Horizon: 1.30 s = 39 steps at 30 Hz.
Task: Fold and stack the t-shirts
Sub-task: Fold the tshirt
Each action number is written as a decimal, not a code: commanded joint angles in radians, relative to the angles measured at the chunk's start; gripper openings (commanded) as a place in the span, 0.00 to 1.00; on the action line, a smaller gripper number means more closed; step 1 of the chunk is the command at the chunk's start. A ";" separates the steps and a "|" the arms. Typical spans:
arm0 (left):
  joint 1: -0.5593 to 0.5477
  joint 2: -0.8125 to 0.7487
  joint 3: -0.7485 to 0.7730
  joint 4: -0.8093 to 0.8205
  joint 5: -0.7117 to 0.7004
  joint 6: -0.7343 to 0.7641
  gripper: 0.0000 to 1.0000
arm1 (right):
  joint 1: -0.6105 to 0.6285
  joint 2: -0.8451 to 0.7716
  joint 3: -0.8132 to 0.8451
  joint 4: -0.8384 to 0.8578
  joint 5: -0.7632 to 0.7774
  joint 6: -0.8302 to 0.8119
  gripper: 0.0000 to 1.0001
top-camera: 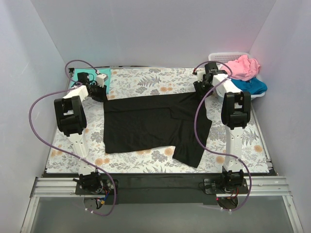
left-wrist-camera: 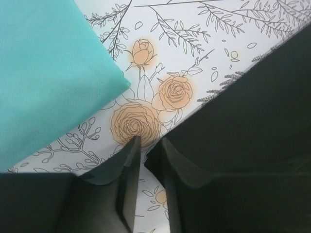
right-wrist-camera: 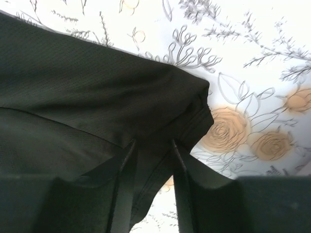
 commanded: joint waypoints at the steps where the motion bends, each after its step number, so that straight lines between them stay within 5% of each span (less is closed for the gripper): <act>1: 0.004 -0.025 0.015 -0.027 0.029 -0.016 0.25 | -0.005 -0.012 0.026 0.006 -0.018 -0.045 0.48; 5: 0.002 -0.167 -0.037 -0.081 0.136 0.016 0.37 | -0.001 -0.214 -0.043 -0.051 -0.153 -0.109 0.73; 10: 0.004 -0.373 -0.173 -0.240 0.219 0.114 0.45 | 0.005 -0.432 -0.194 -0.145 -0.207 -0.287 0.82; 16: 0.004 -0.603 -0.376 -0.446 0.279 0.305 0.46 | 0.027 -0.636 -0.506 -0.264 -0.191 -0.545 0.73; 25: -0.013 -0.858 -0.710 -0.474 0.215 0.424 0.47 | 0.327 -0.946 -1.065 -0.121 -0.030 -0.685 0.68; 39: -0.153 -0.971 -0.902 -0.346 0.049 0.418 0.47 | 0.341 -0.906 -1.159 0.028 0.056 -0.712 0.62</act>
